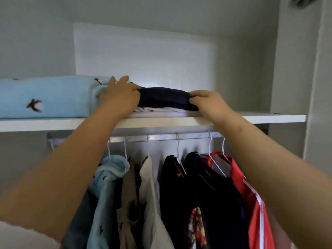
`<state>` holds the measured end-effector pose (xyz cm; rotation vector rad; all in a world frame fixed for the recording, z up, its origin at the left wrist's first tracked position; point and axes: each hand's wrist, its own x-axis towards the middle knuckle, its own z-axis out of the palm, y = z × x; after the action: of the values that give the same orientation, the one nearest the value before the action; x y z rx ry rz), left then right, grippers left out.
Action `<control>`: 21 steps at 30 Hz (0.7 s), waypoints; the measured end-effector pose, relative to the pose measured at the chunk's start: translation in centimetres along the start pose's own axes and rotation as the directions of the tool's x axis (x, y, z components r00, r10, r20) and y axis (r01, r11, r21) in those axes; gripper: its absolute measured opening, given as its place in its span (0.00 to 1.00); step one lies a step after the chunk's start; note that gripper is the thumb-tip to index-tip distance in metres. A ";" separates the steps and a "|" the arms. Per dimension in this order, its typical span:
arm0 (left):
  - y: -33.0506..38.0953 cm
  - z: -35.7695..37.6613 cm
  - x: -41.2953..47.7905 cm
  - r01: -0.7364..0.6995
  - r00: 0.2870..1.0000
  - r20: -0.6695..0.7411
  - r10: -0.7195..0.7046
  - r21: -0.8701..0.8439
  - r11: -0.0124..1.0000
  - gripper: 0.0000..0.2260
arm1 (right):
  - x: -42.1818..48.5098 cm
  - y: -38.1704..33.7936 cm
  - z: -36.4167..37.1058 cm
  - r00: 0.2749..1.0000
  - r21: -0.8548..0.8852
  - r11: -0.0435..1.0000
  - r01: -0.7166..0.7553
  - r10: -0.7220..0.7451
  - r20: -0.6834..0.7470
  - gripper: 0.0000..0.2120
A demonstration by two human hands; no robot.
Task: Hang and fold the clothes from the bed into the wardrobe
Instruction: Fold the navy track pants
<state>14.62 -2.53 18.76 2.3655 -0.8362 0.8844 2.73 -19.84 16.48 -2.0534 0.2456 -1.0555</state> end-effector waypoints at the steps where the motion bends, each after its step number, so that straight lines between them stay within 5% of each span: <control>1: 0.8 0.2 -1.3 0.022 0.999 -0.039 -0.025 -0.076 0.997 0.19 | -1.4 -0.1 -0.2 1.000 0.009 1.000 0.008 -0.008 -0.012 0.13; 4: 4.1 1.3 -5.1 -0.097 0.988 -0.137 0.067 -0.224 0.970 0.17 | -5.3 0.1 -1.5 0.996 0.029 0.999 -0.017 0.019 -0.089 0.15; 8: 10.0 3.0 -10.3 -0.238 0.971 -0.158 0.179 -0.604 0.760 0.13 | -10.5 0.6 -5.0 0.979 0.028 0.992 -0.126 0.129 -0.157 0.11; 14: 19.5 5.6 -19.1 0.026 0.923 0.189 0.335 -0.900 0.435 0.09 | -22.2 3.0 -12.6 0.895 0.088 0.951 -0.297 0.309 -0.322 0.06; 17: 24.8 7.6 -26.0 0.152 0.833 0.315 0.455 -0.920 0.361 0.12 | -30.0 4.9 -15.9 0.811 0.148 0.898 -0.415 0.438 -0.387 0.07; 21: 32.1 8.4 -37.7 0.367 0.587 0.512 0.627 -0.858 0.358 0.14 | -42.1 7.2 -21.2 0.592 0.240 0.775 -0.584 0.609 -0.527 0.07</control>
<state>-26.63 -15.99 -6.57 1.4158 -1.4112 -0.7520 -38.66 -15.99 -6.94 -1.3561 1.1459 -1.1863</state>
